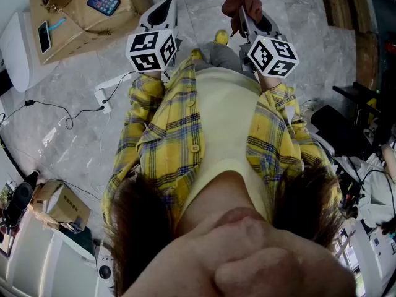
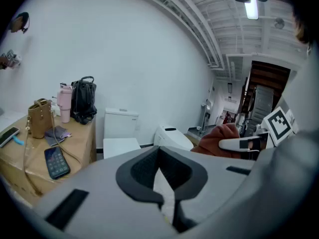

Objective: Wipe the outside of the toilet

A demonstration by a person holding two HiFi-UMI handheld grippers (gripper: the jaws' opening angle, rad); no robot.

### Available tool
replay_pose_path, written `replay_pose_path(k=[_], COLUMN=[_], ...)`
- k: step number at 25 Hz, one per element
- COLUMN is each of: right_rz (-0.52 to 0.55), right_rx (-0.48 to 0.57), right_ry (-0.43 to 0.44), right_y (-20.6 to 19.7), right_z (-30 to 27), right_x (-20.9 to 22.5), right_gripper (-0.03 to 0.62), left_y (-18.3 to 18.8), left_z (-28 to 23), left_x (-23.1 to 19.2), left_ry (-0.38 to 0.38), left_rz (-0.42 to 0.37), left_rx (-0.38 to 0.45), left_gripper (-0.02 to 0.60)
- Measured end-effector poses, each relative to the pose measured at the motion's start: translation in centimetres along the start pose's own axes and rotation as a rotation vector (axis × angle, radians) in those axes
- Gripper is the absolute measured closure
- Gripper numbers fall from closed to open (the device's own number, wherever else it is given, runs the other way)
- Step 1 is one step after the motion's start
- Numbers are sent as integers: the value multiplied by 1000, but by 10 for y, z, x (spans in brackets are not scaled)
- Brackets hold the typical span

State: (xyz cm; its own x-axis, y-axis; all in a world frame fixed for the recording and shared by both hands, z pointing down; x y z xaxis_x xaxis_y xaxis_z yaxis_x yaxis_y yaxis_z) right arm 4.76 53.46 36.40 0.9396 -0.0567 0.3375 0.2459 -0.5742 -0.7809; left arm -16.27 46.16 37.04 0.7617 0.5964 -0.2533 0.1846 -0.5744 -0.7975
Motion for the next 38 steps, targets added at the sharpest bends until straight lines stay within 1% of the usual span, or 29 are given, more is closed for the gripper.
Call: replay_pose_path(k=[5, 9, 16, 19, 24, 27, 30, 35, 38], right_rz=[-16, 5, 31, 24, 8, 5, 6, -10, -5], right_rx=[8, 5, 5, -5, -14, -18, -20, -28, -44], right_ry=[-11, 3, 39, 43, 42, 43, 48, 57, 71], right_y=[8, 19, 49, 58, 80, 94, 106, 117, 122], right_z=[-7, -23, -56, -74, -97, -113, -128, -143, -153], right_x=[13, 17, 34, 45, 74, 87, 97, 118, 127], right_gripper=[513, 513, 513, 513, 513, 513, 513, 513, 512], left_y=[14, 26, 51, 58, 75, 86, 97, 110, 113], left_z=[-15, -22, -43, -62, -96, -115, -131, -153, -163], left_x=[11, 10, -5, -14, -14, -22, -28, -28, -32], left_ry=[-13, 4, 70, 80, 86, 95, 106, 124, 136], left_rz=[-35, -43, -7, 9, 12, 29, 40, 34, 52], left_rx=[0, 10, 36, 30, 18, 12, 6, -4, -13], left_gripper=[574, 574, 574, 574, 574, 574, 574, 574, 574])
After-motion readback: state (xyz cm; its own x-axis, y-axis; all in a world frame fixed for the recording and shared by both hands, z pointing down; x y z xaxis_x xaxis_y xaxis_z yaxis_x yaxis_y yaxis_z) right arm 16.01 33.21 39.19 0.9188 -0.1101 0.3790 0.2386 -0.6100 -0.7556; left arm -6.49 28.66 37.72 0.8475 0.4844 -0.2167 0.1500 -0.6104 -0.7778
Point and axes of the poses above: the fingertips, and each gripper's own axes: z backward along the fingers, x to its right, y out of its top, the point moved 4 cm from there along z, backward along the fingers, and after that the axes turned 11 degrees about -x, right-handed, at the moved point
